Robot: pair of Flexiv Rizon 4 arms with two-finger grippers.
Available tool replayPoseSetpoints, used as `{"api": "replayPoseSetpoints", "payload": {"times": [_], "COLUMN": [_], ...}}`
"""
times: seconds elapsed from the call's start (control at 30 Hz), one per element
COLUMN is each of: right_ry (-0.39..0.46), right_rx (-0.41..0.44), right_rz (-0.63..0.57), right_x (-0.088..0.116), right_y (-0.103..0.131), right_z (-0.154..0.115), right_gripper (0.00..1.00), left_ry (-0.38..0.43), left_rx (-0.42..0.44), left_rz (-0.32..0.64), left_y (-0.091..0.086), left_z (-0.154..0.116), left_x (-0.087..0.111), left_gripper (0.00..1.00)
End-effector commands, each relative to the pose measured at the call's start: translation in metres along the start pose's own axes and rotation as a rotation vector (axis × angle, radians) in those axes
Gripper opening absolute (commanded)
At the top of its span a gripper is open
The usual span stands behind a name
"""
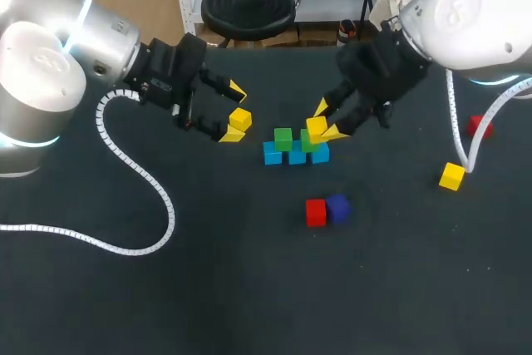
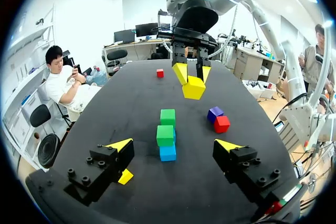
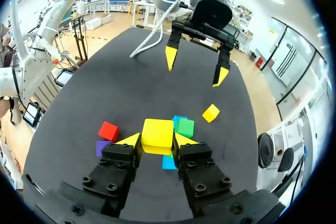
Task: Place the blue cubes, place green cubes on the blue cubes, place the yellow cubes on the green cubes, then place the red cubes on the yellow cubes, and place purple cube on the red cubes.
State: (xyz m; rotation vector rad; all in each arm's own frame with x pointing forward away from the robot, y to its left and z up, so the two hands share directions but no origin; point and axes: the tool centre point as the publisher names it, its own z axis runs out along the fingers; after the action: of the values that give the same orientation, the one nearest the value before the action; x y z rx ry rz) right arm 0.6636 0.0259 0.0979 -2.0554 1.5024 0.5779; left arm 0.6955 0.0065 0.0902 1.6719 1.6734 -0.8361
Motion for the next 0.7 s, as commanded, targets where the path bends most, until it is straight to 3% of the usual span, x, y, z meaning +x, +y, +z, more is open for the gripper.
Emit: {"api": "replayPoseSetpoints", "payload": {"times": [0.03, 0.1, 0.33, 0.7], "right_ry": [-0.046, -0.092, -0.120, -0.061], "right_rx": [-0.015, -0.017, -0.020, -0.056], "right_rz": [0.021, 0.047, 0.147, 0.089], "right_x": [-0.002, -0.003, -0.002, -0.012], "right_y": [-0.006, -0.006, -0.005, -0.014], "right_z": [0.005, 0.006, 0.005, 0.004], "right_gripper": [0.00, 0.00, 0.00, 0.00], "left_ry": [-0.003, -0.003, -0.003, -0.003], "left_rx": [0.000, 0.000, 0.000, 0.000], "left_rz": [0.003, 0.003, 0.003, 0.003], "left_y": [0.000, 0.000, 0.000, 0.000], "left_z": [0.000, 0.000, 0.000, 0.000], "left_x": [0.001, 0.001, 0.001, 0.001], "left_gripper": [1.00, 1.00, 1.00, 1.00]}}
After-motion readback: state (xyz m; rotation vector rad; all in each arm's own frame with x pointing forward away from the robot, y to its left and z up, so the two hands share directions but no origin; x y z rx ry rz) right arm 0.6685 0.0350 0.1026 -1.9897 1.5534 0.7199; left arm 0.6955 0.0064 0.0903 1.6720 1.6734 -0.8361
